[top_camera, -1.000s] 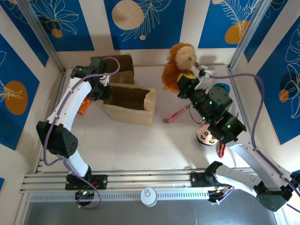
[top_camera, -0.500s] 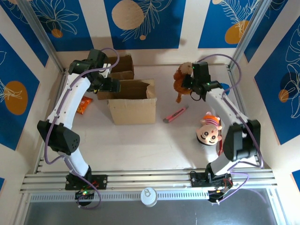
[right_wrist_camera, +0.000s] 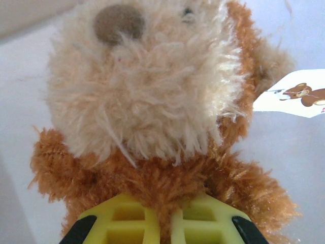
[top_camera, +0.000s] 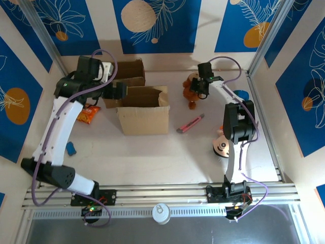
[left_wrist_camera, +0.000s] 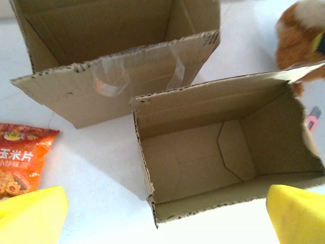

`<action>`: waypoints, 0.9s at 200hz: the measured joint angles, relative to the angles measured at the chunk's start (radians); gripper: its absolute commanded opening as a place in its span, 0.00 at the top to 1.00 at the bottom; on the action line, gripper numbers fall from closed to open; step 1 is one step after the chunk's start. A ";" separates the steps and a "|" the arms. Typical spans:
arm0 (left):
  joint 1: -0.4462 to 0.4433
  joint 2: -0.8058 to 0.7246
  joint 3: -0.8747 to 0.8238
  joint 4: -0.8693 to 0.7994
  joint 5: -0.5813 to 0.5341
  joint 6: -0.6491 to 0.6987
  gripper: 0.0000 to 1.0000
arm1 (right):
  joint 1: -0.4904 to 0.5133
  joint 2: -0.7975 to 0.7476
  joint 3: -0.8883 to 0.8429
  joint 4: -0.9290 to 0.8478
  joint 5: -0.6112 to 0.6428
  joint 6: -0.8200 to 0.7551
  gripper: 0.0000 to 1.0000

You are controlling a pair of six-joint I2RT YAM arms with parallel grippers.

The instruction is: Unpack the express box

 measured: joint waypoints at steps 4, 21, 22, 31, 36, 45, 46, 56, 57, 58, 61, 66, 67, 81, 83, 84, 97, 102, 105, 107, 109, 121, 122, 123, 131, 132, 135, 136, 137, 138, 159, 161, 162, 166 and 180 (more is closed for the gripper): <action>0.000 -0.013 -0.008 0.006 0.002 0.001 0.00 | -0.001 0.010 0.008 -0.012 0.000 0.006 1.00; 0.000 -0.079 -0.055 0.030 0.004 0.004 0.00 | -0.005 0.051 0.040 -0.064 0.006 0.034 0.98; 0.000 -0.082 -0.057 0.031 0.004 0.004 0.00 | -0.005 0.052 0.040 -0.066 0.006 0.035 0.98; 0.000 -0.111 -0.087 0.042 0.003 0.008 0.00 | -0.008 0.061 0.045 -0.081 0.008 0.050 0.92; 0.000 -0.126 -0.103 0.048 0.003 0.008 0.00 | -0.011 0.063 0.046 -0.087 0.008 0.057 0.88; 0.000 -0.152 -0.136 0.059 0.002 0.011 0.00 | -0.015 0.063 0.049 -0.094 0.008 0.068 0.77; 0.000 -0.154 -0.138 0.060 0.002 0.011 0.00 | -0.016 0.063 0.050 -0.095 0.008 0.073 0.76; 0.000 -0.179 -0.172 0.070 -0.001 0.011 0.00 | -0.020 0.063 0.051 -0.103 0.007 0.082 0.63; 0.000 -0.180 -0.175 0.071 -0.002 0.011 0.00 | -0.021 0.063 0.051 -0.103 0.007 0.081 0.63; 0.000 -0.183 -0.179 0.072 -0.002 0.011 0.00 | -0.021 0.063 0.051 -0.104 0.008 0.081 0.60; 0.000 -0.190 -0.188 0.075 -0.003 0.011 0.00 | -0.023 0.063 0.051 -0.105 0.007 0.093 0.56; 0.000 -0.200 -0.203 0.080 -0.009 0.011 0.00 | -0.026 0.063 0.051 -0.109 0.007 0.092 0.52; 0.000 -0.201 -0.205 0.080 -0.009 0.011 0.00 | -0.026 0.063 0.051 -0.109 0.007 0.096 0.51; 0.000 -0.225 -0.240 0.093 -0.023 0.011 0.00 | -0.031 0.062 0.051 -0.116 0.007 0.103 0.38; 0.000 -0.229 -0.245 0.097 -0.025 0.011 0.00 | -0.031 0.061 0.051 -0.116 0.007 0.098 0.36; 0.000 -0.230 -0.247 0.098 -0.026 0.011 0.00 | -0.032 0.061 0.051 -0.116 0.007 0.093 0.34; 0.000 -0.256 -0.287 0.129 -0.039 0.013 0.00 | -0.032 0.051 0.043 -0.116 0.007 0.095 0.13; 0.000 -0.266 -0.303 0.139 -0.044 0.015 0.00 | -0.033 0.042 0.036 -0.117 0.008 0.102 0.03; 0.000 -0.272 -0.312 0.148 -0.048 0.015 0.00 | -0.034 0.037 0.030 -0.115 0.008 0.095 0.01; 0.000 -0.278 -0.322 0.157 -0.053 0.015 0.00 | -0.034 0.032 0.025 -0.115 0.009 0.095 0.00; 0.000 -0.283 -0.330 0.165 -0.056 0.016 0.00 | -0.034 0.025 0.019 -0.114 0.010 0.095 0.01; 0.000 -0.318 -0.383 0.208 -0.089 0.018 0.00 | -0.034 -0.019 -0.017 -0.115 0.013 0.082 0.01; 0.000 -0.320 -0.386 0.210 -0.091 0.018 0.00 | -0.034 -0.025 -0.023 -0.114 0.013 0.082 0.01; 0.000 -0.322 -0.389 0.214 -0.093 0.018 0.00 | -0.034 -0.028 -0.025 -0.113 0.013 0.082 0.01; 0.000 -0.348 -0.430 0.251 -0.124 0.018 0.00 | -0.034 -0.070 -0.056 -0.110 0.016 0.074 0.01; 0.000 -0.350 -0.433 0.254 -0.127 0.018 0.00 | -0.034 -0.074 -0.058 -0.110 0.017 0.074 0.01; 0.000 -0.360 -0.448 0.267 -0.138 0.018 0.00 | -0.034 -0.098 -0.074 -0.109 0.020 0.072 0.01; 0.000 -0.365 -0.455 0.274 -0.144 0.018 0.00 | -0.034 -0.103 -0.077 -0.107 0.020 0.071 0.01; 0.000 -0.367 -0.459 0.278 -0.147 0.018 0.00 | -0.033 -0.111 -0.084 -0.106 0.021 0.069 0.01; 0.000 -0.371 -0.468 0.284 -0.153 0.018 0.00 | -0.033 -0.116 -0.087 -0.106 0.021 0.068 0.01; 0.000 -0.453 -0.607 0.412 -0.246 0.019 0.01 | -0.033 -0.295 -0.199 -0.068 0.043 0.040 0.01; 0.000 -0.463 -0.626 0.430 -0.255 0.021 0.01 | -0.033 -0.316 -0.211 -0.063 0.049 0.036 0.01; 0.000 -0.466 -0.631 0.435 -0.257 0.021 0.01 | -0.033 -0.323 -0.216 -0.061 0.050 0.035 0.01; 0.000 -0.486 -0.668 0.469 -0.270 0.025 0.01 | -0.033 -0.362 -0.241 -0.050 0.058 0.026 0.01; 0.000 -0.554 -0.803 0.589 -0.309 0.039 0.01 | -0.027 -0.505 -0.338 -0.003 0.092 -0.007 0.01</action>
